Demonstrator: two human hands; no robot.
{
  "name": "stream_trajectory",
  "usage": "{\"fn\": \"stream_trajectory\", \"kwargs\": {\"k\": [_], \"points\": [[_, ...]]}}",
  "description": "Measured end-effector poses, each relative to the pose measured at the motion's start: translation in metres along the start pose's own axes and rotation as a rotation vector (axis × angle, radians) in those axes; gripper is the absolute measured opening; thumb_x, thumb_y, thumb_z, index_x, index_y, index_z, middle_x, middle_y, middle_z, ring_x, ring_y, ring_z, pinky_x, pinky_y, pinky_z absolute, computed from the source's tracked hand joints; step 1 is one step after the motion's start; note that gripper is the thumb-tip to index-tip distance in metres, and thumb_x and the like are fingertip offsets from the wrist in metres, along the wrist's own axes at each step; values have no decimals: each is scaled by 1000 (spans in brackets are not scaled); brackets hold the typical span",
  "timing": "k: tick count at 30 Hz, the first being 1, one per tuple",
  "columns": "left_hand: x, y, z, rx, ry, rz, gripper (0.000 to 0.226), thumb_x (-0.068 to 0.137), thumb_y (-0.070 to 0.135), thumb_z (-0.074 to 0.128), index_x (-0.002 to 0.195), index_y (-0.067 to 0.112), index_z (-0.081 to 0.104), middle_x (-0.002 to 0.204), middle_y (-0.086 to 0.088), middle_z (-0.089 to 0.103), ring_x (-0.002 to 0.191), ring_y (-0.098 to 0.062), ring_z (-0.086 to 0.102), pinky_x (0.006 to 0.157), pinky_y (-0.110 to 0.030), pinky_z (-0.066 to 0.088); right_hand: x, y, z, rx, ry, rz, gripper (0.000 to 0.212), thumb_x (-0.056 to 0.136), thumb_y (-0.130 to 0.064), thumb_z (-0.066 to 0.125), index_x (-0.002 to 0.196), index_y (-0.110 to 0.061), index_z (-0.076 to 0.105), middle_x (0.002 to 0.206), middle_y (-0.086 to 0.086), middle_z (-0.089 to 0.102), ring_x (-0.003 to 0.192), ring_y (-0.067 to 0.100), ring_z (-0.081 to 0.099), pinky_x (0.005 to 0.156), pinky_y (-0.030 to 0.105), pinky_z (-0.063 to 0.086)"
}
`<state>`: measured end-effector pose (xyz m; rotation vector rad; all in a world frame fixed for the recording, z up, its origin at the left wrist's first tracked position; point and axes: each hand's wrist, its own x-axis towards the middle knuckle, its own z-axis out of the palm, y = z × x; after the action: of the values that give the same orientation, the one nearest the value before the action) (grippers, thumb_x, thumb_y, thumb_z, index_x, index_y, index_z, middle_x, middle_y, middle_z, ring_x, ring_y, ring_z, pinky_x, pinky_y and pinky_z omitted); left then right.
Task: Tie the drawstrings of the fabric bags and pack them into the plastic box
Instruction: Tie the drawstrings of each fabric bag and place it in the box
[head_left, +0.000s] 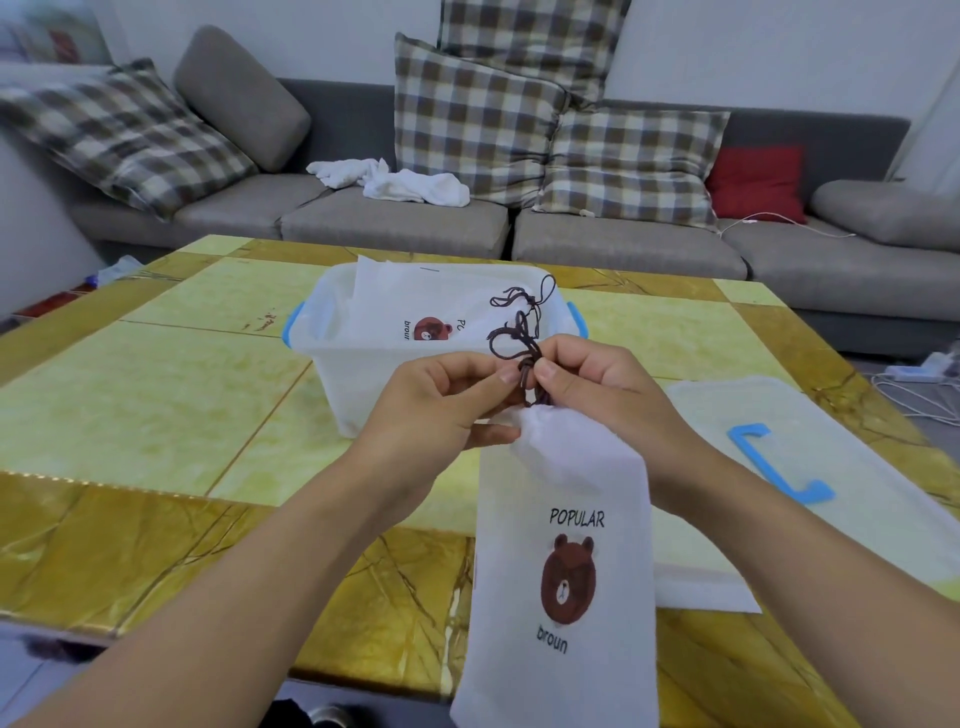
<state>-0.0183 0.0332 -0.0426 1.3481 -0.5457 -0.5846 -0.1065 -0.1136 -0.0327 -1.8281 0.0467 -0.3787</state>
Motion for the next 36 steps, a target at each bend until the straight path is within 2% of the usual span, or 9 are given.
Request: {"fn": "stream_trajectory", "kwargs": {"k": [4,9,13,18,22,28,32,34,36], "points": [[-1,-1,2,-73,16,-51,14,94,14,64,92,7,75,79,0,73,67,-8,64,62,-17,54,-1,5,3,-7,11,0,34,96,-26,51,96,8,54,80,10,50,74,22,41,67,34,34],[-2,-6,5,188,155,143,8,90,12,72,88,10,80,85,-7,78,85,-30,73,74,-34,63,-1,8,7,-101,77,4,27,104,-19,48,92,3,58,77,8,50,71,19,41,68,34,33],[-5,-5,10,261,110,182,12,90,15,70,85,12,80,80,-7,77,83,-26,74,74,-38,63,0,5,7,-90,85,49,28,101,-21,51,76,-9,56,72,6,49,69,19,40,68,34,33],[-4,-8,3,328,53,220,5,87,8,74,87,6,79,79,-12,76,79,-32,74,68,-34,63,-2,3,3,-58,31,115,27,103,-11,48,81,4,51,71,8,50,68,20,39,62,32,32],[-3,-13,3,431,44,231,10,90,6,71,87,7,80,77,-10,76,78,-30,74,69,-36,63,-2,5,6,-212,53,74,27,100,-10,50,74,-7,53,63,-2,47,62,15,38,59,30,31],[-1,-1,3,17,-2,-9,14,89,14,67,89,3,77,91,-9,77,86,-15,71,77,-24,59,0,4,4,-480,151,-128,22,98,-7,54,76,-7,55,58,-8,45,54,7,38,52,19,31],[0,-1,5,-250,-59,-195,15,93,10,58,86,4,71,84,-6,69,81,-18,63,90,-35,55,-1,7,3,-378,125,-98,21,98,-7,54,78,-4,55,60,-6,46,56,6,36,54,20,29],[1,-1,9,-236,-36,-214,20,93,8,50,79,5,64,77,-6,63,82,-24,58,85,-37,56,-1,7,4,-354,104,-96,24,98,-6,54,75,-7,55,60,-11,47,58,8,37,56,24,31],[1,-5,11,36,-19,-102,28,95,10,45,71,6,61,76,-10,61,84,-27,58,79,-35,59,-2,8,5,-373,91,-95,29,99,-5,53,71,-14,53,57,-16,49,58,5,39,57,22,32]]}}
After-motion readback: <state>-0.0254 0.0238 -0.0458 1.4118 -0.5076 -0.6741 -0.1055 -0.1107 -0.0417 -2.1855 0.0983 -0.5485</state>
